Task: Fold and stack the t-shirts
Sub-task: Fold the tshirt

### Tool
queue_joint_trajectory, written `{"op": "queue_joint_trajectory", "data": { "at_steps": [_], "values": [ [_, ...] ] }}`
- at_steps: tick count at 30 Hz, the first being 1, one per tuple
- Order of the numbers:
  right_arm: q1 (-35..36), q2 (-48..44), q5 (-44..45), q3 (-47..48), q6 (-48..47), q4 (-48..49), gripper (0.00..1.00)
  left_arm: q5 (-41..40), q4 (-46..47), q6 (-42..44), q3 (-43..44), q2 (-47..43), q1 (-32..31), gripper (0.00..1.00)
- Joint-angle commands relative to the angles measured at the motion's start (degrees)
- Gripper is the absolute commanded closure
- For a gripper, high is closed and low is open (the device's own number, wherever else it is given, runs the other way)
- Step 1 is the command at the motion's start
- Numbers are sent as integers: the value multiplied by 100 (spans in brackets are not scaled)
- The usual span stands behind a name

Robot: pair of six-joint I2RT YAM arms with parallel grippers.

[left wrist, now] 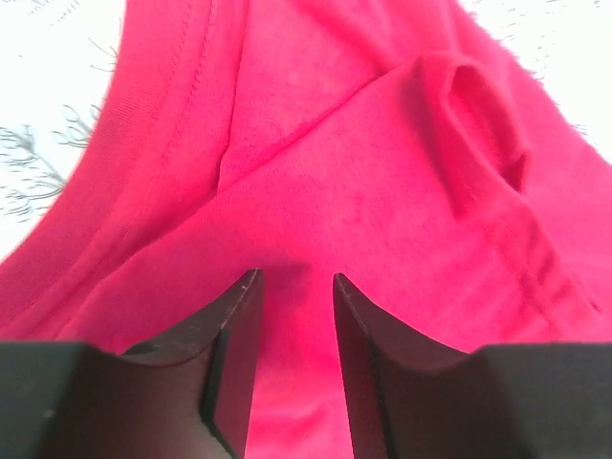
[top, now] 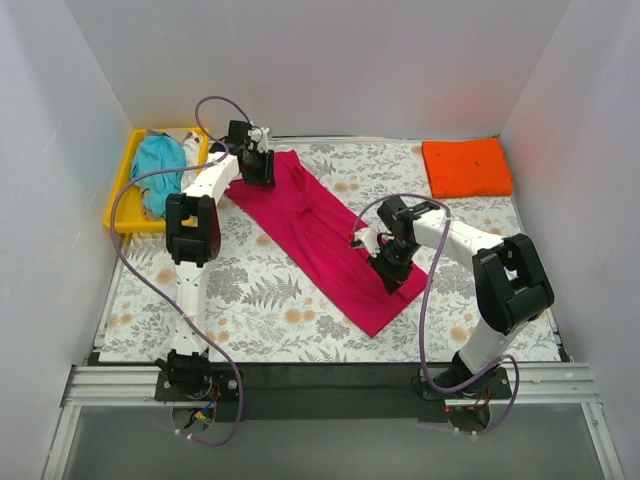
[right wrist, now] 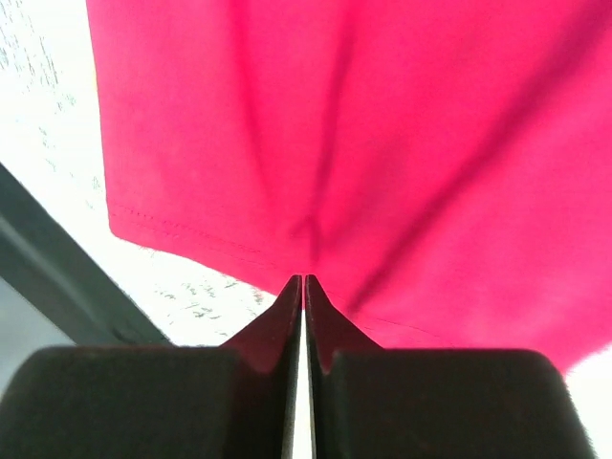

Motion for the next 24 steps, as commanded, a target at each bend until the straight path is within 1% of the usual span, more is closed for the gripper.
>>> {"op": "queue_joint_trajectory", "data": {
  "at_steps": [1,2,4,5,6,8,9,12,14,16,20,24],
  "values": [
    [-226,-198,-40,639,-8,-248,91,12,-84,129,101,-1003,23,65],
    [-262,-215,13,710,-78,-230,91,29,47,102,-362,-1199,23,65],
    [-419,-172,136,877,-246,-160,90,108,258,-99,-926,-1612,23,66],
    [-473,-15,189,938,-263,-142,90,48,346,-170,-1486,-1979,23,66],
    [-525,73,250,1000,-342,-98,90,21,434,-240,-1796,-2131,23,67],
    [-727,380,461,1141,-360,16,91,-75,627,-399,-2254,-2464,23,68],
    [-789,478,540,1193,-377,121,91,-189,672,-451,-2630,-2518,23,69],
    [-947,899,883,1361,-395,341,92,-348,690,-662,-3019,-2554,23,71],
    [-974,1154,1015,1440,-404,403,92,-357,681,-793,-3100,-2510,23,73],
    [-965,1278,928,1449,-386,394,93,-348,751,-821,-3170,-2440,23,73],
    [-878,1471,770,1168,-308,412,94,-471,822,-821,-3030,-2151,23,74],
    [-667,1410,515,581,-194,429,95,-533,839,-733,-2696,-1659,23,74]
  ]
}}
